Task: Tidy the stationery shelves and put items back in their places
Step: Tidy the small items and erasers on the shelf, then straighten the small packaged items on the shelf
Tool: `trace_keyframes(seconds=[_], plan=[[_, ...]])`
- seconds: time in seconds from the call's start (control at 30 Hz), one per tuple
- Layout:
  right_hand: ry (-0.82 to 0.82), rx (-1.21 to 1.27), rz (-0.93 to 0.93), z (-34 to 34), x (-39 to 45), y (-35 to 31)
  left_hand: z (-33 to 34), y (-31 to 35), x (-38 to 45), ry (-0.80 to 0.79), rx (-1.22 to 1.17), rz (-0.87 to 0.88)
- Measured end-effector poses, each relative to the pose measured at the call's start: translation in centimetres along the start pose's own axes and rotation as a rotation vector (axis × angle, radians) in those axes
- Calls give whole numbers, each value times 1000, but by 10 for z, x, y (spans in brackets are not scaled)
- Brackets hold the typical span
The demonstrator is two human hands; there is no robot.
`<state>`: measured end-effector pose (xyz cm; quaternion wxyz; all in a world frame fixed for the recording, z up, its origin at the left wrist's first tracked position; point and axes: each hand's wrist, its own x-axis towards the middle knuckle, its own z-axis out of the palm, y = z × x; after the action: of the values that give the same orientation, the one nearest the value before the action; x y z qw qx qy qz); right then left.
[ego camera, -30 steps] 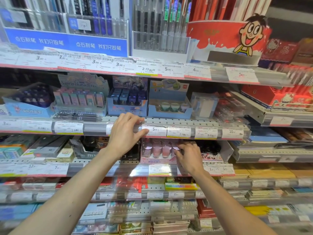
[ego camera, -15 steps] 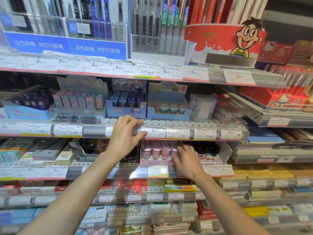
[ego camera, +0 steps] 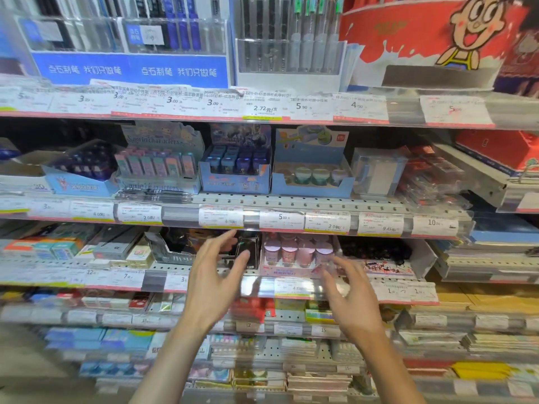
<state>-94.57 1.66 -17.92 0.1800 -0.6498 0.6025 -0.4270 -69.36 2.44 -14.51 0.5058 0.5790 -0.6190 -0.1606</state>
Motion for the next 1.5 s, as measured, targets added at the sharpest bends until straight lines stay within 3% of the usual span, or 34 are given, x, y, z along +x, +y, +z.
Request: trace_keyframes(seconds=[0.17, 0.33, 0.6, 0.8, 1.03, 1.3, 1.5], plan=[[-30, 148, 87, 26, -30, 8, -14, -24, -35, -81, -13, -135], [-95, 72, 128, 50, -46, -8, -43, -54, -41, -94, -15, -204], [-21, -47, 177, 111, -65, -76, -116, -125, -23, -196, -49, -242], [31, -127, 87, 164, -70, -144, -182, -163, 11, -249, -118, -272], [61, -170, 24, 183, -50, -193, -232, -160, 40, -218, -26, -49], [137, -314, -272, 159, 36, -242, -243, -130, 107, -104, 220, 328], [-152, -470, -272, 149, 90, -263, -232, -115, 147, -146, 503, 462]])
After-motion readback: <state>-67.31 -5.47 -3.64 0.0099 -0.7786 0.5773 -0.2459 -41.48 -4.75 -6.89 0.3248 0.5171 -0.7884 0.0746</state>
